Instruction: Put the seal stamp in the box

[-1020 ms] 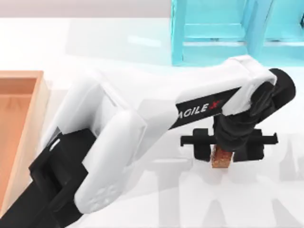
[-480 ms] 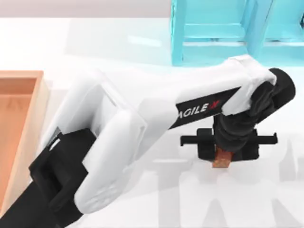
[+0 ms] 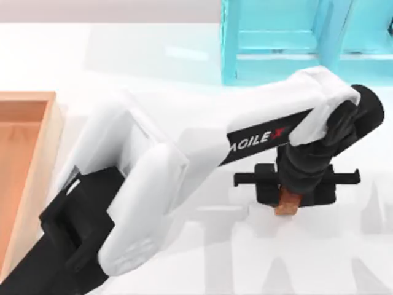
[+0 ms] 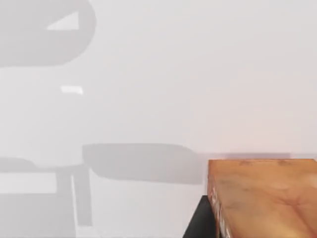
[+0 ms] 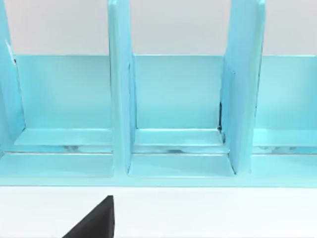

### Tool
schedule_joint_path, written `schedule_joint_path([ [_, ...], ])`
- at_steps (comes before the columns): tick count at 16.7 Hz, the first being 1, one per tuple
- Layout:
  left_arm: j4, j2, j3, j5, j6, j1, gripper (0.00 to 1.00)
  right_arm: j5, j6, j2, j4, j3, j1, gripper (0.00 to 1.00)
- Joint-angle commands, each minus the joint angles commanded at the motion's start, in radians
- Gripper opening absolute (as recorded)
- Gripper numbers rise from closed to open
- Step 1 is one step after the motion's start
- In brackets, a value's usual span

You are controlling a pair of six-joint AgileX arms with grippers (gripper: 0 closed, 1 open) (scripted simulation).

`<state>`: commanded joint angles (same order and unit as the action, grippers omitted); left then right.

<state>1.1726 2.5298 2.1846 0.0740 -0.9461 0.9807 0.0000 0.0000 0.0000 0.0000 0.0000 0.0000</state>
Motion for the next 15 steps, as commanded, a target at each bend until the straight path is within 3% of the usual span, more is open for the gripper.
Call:
schedule_joint_path([
  [9, 0.389, 0.066, 0.467, 0.0, 0.0, 0.003, 0.0, 0.0, 0.0, 0.0, 0.0, 0.0, 0.0, 1.0],
  [15, 0.432, 0.069, 0.512, 0.0, 0.005, 0.002, 0.0, 0.0, 0.0, 0.0, 0.0, 0.0, 0.0, 1.0],
])
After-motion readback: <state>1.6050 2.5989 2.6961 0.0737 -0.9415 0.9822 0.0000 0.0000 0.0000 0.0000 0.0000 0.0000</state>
